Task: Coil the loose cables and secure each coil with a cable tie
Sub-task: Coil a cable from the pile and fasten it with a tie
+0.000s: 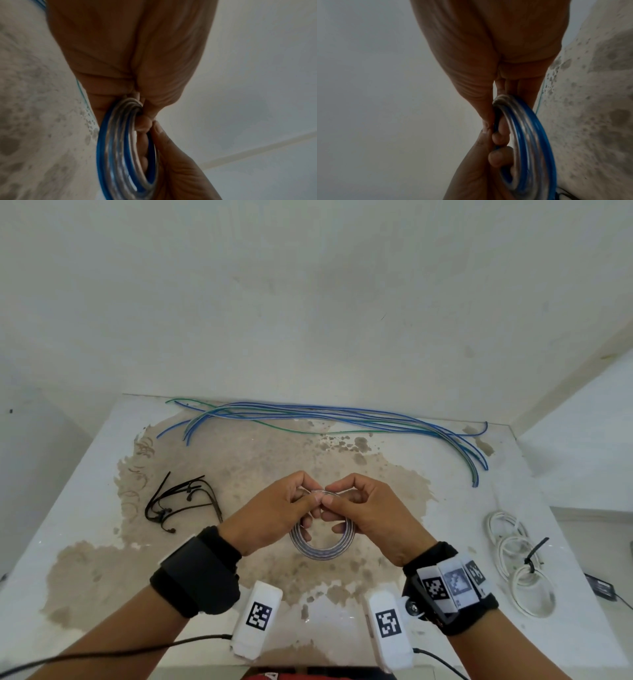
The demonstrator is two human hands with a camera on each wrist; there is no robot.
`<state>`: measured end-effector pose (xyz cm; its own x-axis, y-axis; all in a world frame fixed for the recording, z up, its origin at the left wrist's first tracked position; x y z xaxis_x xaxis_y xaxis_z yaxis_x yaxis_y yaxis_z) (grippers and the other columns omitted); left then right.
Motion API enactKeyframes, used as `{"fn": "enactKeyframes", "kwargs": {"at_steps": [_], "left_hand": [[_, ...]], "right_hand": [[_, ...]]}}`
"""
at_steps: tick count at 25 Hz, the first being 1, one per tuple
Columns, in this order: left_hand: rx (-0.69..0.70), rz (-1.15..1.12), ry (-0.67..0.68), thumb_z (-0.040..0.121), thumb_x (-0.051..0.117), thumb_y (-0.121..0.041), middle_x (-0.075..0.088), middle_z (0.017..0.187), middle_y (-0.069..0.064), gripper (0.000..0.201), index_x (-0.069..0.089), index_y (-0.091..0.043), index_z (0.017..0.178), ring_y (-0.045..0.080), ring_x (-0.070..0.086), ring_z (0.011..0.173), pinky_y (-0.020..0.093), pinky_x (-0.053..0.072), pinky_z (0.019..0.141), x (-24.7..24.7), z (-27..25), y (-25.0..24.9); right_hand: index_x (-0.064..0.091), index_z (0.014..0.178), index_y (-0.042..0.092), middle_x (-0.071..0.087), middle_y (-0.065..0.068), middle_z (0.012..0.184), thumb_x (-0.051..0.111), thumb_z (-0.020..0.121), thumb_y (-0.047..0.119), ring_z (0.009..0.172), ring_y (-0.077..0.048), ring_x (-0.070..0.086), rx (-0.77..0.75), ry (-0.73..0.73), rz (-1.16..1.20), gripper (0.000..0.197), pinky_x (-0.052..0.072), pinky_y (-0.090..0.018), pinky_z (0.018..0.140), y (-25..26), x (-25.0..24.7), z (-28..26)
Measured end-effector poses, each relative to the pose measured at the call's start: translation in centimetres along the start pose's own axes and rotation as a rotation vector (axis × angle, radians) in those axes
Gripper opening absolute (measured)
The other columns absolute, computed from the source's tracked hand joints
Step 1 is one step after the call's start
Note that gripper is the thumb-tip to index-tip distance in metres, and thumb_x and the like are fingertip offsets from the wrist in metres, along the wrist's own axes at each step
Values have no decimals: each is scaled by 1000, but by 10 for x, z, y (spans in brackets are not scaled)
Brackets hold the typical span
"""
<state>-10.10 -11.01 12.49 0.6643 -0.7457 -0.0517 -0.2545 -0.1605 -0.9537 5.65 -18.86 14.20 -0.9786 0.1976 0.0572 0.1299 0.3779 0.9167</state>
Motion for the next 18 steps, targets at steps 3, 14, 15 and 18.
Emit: {"fn": "enactKeyframes", "kwargs": {"at_steps": [3,14,15,18], "left_hand": [[-147,-265,-73,100,58,-26,72,88,5,28,57,-8,121,15,66,71,38,59,79,12,-3,-1],[-217,-276,-163,98,62,-22,76,100,5,21,69,-8,113,18,73,94,30,58,89,61,-11,-1],[-205,-294,-181,99,60,-19,75,97,6,19,68,-7,111,19,72,94,31,57,91,67,-10,-2],[-173,-295,-244,101,57,-16,72,91,6,15,67,-7,106,20,72,94,28,58,85,83,-5,-5]], "right_hand": [[67,106,2,77,-15,88,76,88,9,82,-21,76,-11,-50,95,21,62,-29,69,-5,-13,0],[70,101,4,76,-17,89,75,88,8,81,-22,76,-14,-26,107,14,62,-35,71,-5,-69,-12],[70,101,5,76,-18,89,76,88,9,81,-23,76,-22,-24,100,15,61,-38,73,-6,-74,-14],[68,100,8,76,-19,92,77,89,12,84,-23,77,-41,-19,35,14,60,-40,72,-8,-84,-17]]}}
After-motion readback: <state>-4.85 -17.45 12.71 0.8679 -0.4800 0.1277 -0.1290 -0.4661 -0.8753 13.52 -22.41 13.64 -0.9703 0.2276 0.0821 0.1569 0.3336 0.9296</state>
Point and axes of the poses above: each hand's wrist, its own z-axis towards the middle knuckle, its own x-axis out of the palm, y = z × x, the point moved 2 cm from there along z, towards the middle knuckle
